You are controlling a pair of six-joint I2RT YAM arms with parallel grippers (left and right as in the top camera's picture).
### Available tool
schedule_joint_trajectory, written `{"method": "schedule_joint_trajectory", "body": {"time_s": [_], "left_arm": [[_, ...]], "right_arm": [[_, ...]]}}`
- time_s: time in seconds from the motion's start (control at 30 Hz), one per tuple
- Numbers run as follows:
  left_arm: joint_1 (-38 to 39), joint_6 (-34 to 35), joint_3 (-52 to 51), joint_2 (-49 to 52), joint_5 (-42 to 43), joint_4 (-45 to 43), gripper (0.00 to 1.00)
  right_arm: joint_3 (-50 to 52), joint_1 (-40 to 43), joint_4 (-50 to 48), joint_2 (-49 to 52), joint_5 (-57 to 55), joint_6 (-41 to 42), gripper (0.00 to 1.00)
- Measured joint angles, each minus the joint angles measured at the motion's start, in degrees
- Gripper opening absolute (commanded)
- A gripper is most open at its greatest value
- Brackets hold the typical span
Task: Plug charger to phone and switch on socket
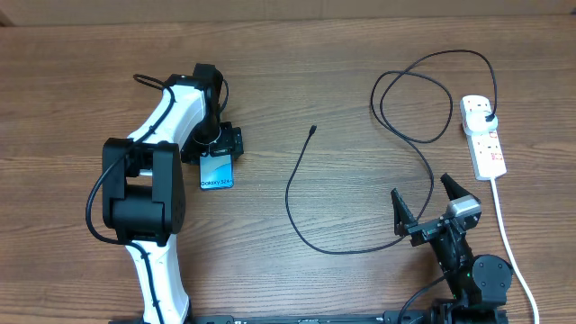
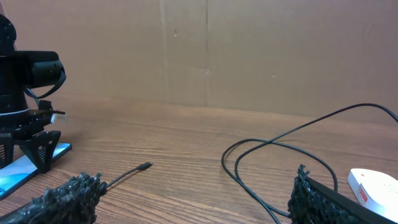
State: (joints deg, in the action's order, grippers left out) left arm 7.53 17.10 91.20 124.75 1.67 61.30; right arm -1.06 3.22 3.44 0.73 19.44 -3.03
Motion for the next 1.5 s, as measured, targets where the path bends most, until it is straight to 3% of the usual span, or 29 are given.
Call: {"method": "schedule_joint_trajectory", "body": {"time_s": [0.5,0.67,1.5], "left_arm": [[0.0,0.57,0.0,0.0,0.22,0.37,0.92],[0.0,0.81,0.0,0.0,0.63,0.39,1.0],[0.0,0.81,0.0,0.0,0.68,0.35,1.0]], "right_arm": [[0.0,0.0,0.02,0.0,0.0,0.04,1.0],[0.0,0.0,0.02,0.0,0.0,-0.02,1.0],[0.0,0.0,0.02,0.0,0.02,0.02,1.0]]}}
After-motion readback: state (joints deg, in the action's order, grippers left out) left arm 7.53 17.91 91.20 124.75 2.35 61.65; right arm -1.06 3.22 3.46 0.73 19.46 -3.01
